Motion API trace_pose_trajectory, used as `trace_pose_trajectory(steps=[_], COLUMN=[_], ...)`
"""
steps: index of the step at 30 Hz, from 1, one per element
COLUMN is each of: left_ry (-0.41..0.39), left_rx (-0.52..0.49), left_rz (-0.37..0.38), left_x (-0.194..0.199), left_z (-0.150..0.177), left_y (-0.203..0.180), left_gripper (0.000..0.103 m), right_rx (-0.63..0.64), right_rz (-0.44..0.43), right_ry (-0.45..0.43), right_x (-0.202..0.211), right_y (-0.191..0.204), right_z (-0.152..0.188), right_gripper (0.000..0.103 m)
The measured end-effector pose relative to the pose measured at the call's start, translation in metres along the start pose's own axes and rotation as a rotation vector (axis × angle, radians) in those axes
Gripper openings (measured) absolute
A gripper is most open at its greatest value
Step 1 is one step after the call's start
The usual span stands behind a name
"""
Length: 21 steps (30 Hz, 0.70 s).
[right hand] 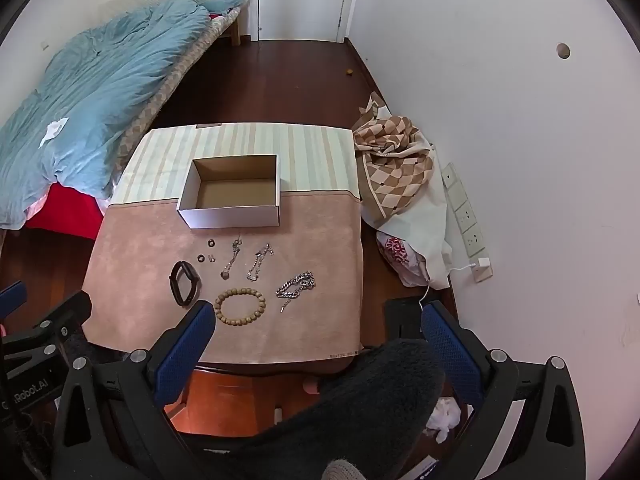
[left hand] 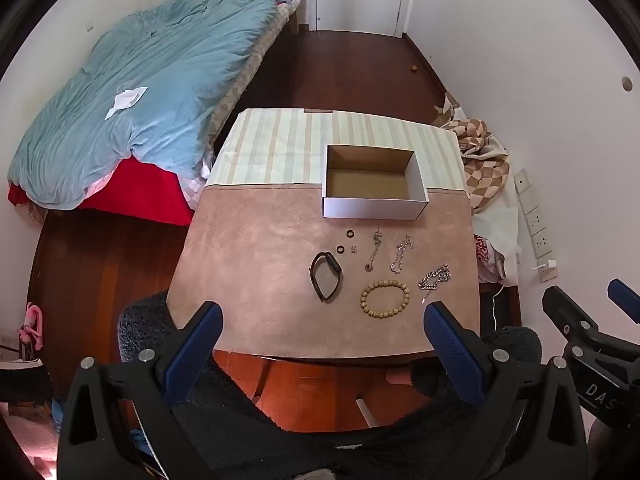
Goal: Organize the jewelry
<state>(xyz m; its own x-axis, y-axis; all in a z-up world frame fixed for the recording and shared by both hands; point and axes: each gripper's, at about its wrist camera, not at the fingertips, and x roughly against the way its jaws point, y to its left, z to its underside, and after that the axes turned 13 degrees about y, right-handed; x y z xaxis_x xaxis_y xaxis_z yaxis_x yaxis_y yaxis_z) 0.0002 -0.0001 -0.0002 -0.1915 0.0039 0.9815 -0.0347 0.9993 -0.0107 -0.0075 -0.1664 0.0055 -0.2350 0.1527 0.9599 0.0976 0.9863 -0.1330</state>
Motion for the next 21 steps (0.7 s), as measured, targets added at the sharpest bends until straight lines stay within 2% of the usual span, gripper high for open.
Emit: trace_pose_trajectory(steps=[21], left_ry=[-0.016], left_rx=[-0.001], left_rz=[0.015], left_x=[0.008], left_z=[0.000], left_y=[-0.005], left_gripper=[0.103], right_rx=[0.016], right_rz=[-0.010], right_ry=[-0.017], right_x=[0.010], right_y=[-0.001], right_z=[-0.003], right_gripper=[0.103])
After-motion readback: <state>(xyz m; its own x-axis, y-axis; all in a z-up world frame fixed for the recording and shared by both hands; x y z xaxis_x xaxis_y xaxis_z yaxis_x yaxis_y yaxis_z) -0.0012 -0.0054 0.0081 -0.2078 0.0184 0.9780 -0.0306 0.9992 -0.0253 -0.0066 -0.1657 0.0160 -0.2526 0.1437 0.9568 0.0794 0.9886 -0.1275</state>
